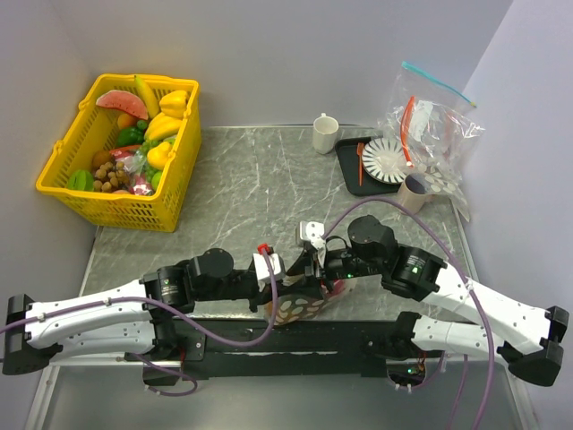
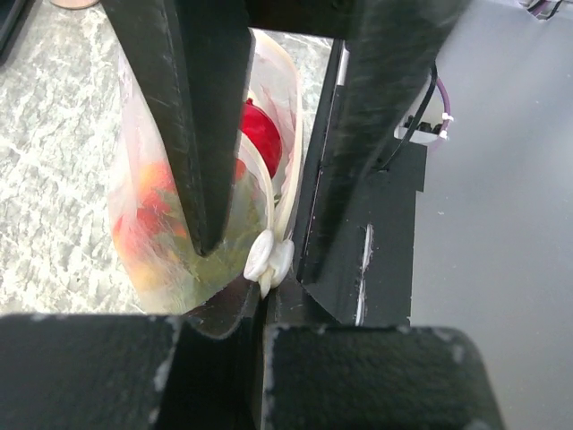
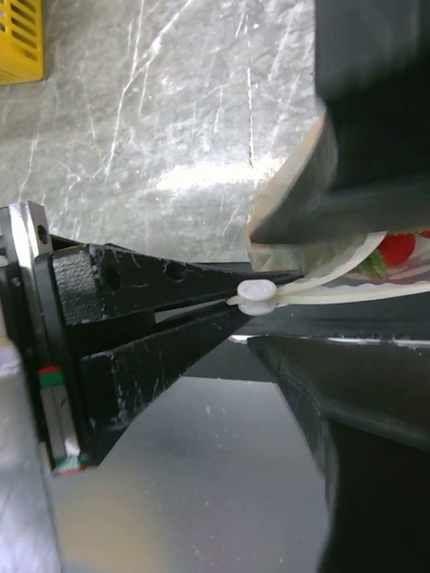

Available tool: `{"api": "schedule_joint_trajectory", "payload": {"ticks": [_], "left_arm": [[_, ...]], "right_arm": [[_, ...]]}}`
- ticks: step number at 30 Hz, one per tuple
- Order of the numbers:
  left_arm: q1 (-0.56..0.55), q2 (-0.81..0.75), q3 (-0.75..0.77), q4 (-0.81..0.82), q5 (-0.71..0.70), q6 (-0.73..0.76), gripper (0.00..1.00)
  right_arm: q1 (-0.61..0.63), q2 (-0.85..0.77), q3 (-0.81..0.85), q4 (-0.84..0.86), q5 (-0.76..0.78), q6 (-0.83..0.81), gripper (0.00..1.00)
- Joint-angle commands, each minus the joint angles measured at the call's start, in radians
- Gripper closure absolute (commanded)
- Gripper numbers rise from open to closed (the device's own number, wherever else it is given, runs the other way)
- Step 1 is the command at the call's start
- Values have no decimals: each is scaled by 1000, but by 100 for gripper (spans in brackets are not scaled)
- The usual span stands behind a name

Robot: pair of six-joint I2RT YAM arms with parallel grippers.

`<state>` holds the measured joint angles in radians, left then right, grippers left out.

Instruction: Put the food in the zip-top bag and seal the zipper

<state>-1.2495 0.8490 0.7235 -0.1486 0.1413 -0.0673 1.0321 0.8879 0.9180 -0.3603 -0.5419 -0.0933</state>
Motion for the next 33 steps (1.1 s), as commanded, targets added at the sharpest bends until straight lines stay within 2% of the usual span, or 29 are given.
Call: {"api": "schedule_joint_trajectory", "payload": {"ticks": [1,3,8,10,11,12,14,16,17,19,25,30,31,33], "left_arm": [[2,-1,50,27,0,8,99],[2,-8,45,30,0,7,99],[2,-21,37,27,-5,11,99],[2,-27,34,26,-9,11,94],[1,-36,28,29,-5,12,82],[2,-42,25,33,-6,12,75],[2,-60,16,38,-12,11,69],[2,-73,10,49,-11,14,71],[2,-80,5,53,-9,15,78],[1,-85,4,66,-3,24,99],[2,-111,1,64,-34,17,99],[2,-172,-6,21,-138,-14,99],[2,-201,-9,8,-219,-20,99],[2,-234,-7,-12,-273,-32,99]], "right_arm": [[9,9,4,38,33,14,63],[11,8,10,38,37,14,76],[11,-7,12,41,51,18,100],[11,-10,13,34,60,15,100],[10,-13,13,31,62,17,100],[11,-17,10,29,63,18,100],[11,-21,5,37,57,24,100],[11,-24,4,41,53,27,100],[10,-23,4,40,50,27,100],[11,-17,10,35,48,27,100],[9,-12,22,11,51,18,100],[9,-41,1,11,103,23,100],[9,-52,-11,12,115,29,100],[9,-67,-24,18,138,38,100]]}}
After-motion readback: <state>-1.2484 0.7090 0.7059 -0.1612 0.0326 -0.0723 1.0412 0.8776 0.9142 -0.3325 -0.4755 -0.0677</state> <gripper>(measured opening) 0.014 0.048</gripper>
